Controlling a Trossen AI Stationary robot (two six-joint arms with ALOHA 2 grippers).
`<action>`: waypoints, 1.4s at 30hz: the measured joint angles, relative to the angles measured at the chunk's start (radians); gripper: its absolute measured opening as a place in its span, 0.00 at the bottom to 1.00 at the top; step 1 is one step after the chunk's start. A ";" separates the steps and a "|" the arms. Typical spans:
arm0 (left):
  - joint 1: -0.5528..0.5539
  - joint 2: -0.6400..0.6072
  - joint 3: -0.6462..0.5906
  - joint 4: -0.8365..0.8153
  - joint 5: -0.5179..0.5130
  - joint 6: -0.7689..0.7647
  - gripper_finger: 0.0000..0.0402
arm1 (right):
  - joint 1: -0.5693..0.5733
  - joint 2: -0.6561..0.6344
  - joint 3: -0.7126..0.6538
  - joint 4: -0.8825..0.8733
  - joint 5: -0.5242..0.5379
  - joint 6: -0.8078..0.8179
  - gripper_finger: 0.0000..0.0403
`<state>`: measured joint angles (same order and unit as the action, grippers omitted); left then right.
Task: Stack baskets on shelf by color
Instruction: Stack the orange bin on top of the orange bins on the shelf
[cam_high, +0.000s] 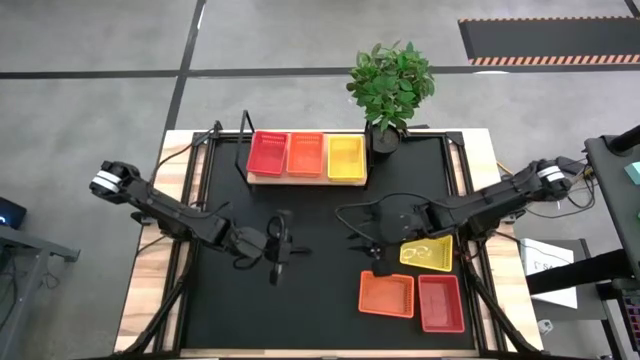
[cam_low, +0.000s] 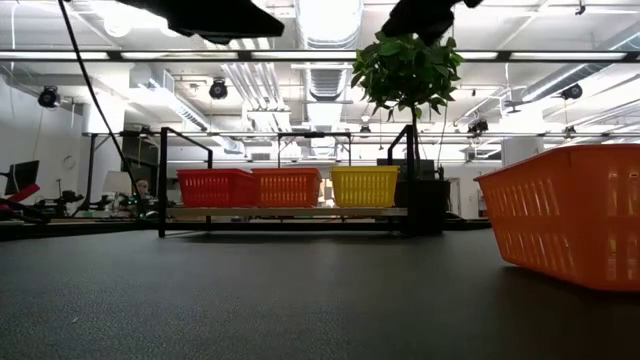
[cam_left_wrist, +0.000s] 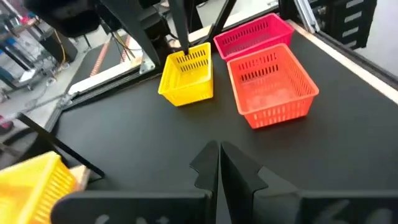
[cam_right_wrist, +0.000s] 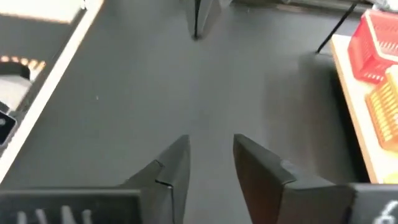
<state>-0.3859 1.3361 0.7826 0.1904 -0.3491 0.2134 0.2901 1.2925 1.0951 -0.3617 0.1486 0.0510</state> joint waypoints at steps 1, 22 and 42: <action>0.000 -0.010 0.000 -0.007 -0.001 0.014 0.00 | 0.000 0.019 0.031 -0.041 0.000 0.006 0.30; 0.000 -0.043 -0.031 -0.066 -0.004 0.029 0.00 | 0.000 0.328 0.358 -0.516 -0.079 0.028 0.35; 0.002 -0.047 -0.054 -0.016 -0.005 0.002 0.00 | 0.001 0.319 0.357 -0.531 -0.079 0.047 0.36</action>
<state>-0.3836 1.2896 0.7284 0.1745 -0.3542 0.2153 0.2910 1.6119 1.4521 -0.8929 0.0700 0.0981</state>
